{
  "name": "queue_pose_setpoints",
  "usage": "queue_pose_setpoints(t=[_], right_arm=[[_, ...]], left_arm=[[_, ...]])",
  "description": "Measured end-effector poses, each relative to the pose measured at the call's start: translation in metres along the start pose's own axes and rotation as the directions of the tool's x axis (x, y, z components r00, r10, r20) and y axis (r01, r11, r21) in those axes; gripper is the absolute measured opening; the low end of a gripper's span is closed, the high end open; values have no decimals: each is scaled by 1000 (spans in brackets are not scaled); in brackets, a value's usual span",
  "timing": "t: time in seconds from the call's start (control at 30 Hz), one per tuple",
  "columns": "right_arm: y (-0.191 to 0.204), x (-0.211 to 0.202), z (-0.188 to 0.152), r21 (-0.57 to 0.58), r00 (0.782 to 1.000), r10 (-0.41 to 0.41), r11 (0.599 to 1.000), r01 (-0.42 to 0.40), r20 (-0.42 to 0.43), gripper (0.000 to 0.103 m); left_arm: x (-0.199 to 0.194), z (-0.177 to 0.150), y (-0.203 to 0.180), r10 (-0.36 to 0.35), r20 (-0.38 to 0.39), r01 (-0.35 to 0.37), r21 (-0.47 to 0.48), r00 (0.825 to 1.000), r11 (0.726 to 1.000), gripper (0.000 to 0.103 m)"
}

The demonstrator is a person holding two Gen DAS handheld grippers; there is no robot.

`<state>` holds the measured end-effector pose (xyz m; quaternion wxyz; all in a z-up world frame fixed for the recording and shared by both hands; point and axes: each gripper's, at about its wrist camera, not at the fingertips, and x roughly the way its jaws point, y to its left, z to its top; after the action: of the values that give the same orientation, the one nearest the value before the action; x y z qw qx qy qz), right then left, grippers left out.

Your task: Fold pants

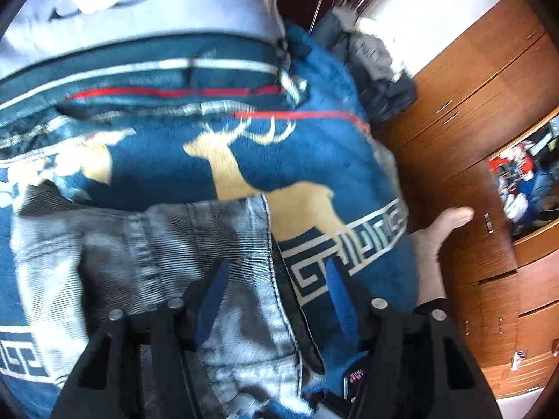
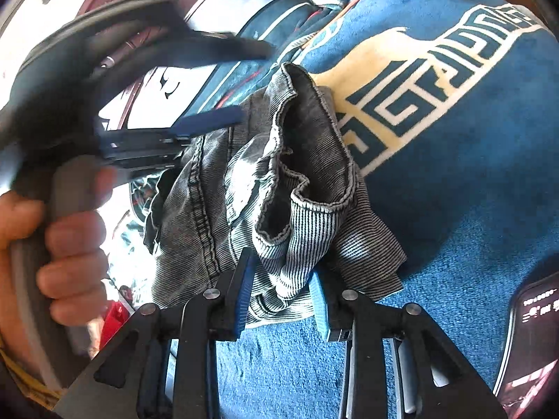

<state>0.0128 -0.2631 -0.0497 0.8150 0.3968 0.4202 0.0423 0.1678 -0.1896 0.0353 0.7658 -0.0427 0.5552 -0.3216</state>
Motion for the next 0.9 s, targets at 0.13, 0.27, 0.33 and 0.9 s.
queue_pose_setpoints(t=[0.13, 0.27, 0.33, 0.9], right_arm=[[-1, -8, 4, 8, 1000, 12, 1000, -12, 20, 39], [3, -10, 11, -14, 999, 22, 1000, -22, 43, 48], [10, -5, 14, -60, 999, -12, 998, 15, 42, 21], [3, -32, 10, -160, 965, -253, 952, 260, 61, 33]], left_arm=[[-50, -17, 35, 34, 88, -30, -49, 996, 998, 70], [-82, -52, 96, 100, 146, -73, -184, 984, 980, 70], [-82, -67, 116, 123, 140, -88, -235, 982, 968, 69], [-55, -99, 103, 282, 135, -287, 14, 950, 958, 65]])
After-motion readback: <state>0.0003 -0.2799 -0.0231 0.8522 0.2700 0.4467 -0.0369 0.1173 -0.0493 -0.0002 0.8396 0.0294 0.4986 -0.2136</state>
